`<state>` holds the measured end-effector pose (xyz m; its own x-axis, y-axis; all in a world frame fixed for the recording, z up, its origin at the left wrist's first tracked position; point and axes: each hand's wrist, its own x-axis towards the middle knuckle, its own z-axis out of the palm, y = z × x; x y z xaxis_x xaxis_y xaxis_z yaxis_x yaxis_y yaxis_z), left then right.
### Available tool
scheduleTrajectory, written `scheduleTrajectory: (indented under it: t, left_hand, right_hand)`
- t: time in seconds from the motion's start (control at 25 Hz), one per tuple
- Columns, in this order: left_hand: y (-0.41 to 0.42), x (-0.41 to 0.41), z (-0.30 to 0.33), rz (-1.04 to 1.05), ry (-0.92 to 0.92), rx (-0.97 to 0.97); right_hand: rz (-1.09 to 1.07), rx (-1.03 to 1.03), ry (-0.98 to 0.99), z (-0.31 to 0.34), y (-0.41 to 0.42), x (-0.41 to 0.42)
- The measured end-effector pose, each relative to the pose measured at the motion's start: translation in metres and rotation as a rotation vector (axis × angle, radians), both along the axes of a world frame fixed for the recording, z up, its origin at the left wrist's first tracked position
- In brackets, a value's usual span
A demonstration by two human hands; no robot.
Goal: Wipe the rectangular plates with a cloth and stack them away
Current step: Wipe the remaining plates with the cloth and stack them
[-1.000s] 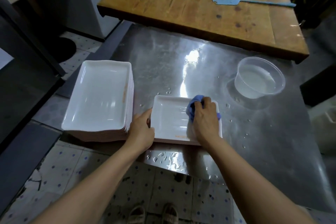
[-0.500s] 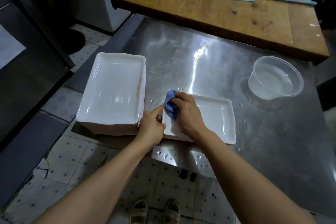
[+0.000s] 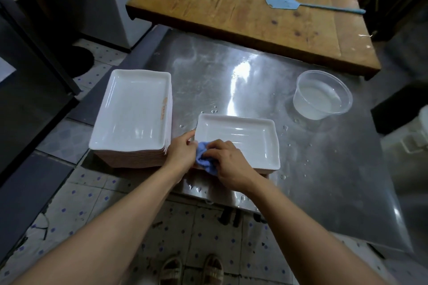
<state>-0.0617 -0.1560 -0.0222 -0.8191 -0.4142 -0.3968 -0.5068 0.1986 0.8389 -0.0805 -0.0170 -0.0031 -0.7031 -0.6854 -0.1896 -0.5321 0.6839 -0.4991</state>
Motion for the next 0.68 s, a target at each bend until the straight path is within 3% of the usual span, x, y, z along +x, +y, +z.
scheduleTrajectory:
  t: [0.16, 0.4, 0.68]
  left_hand:
    - [0.008, 0.0, 0.004, -0.008, 0.011, -0.133]
    - [0.013, 0.002, 0.001, -0.024, 0.035, -0.25]
    - [0.013, 0.001, -0.003, -0.066, 0.052, -0.356]
  right_hand:
    - [-0.089, 0.09, 0.113, 0.002, 0.024, 0.007]
    - [-0.388, 0.22, 0.229, 0.0, 0.074, -0.002]
    - [-0.289, 0.34, 0.362, -0.001, 0.069, -0.065]
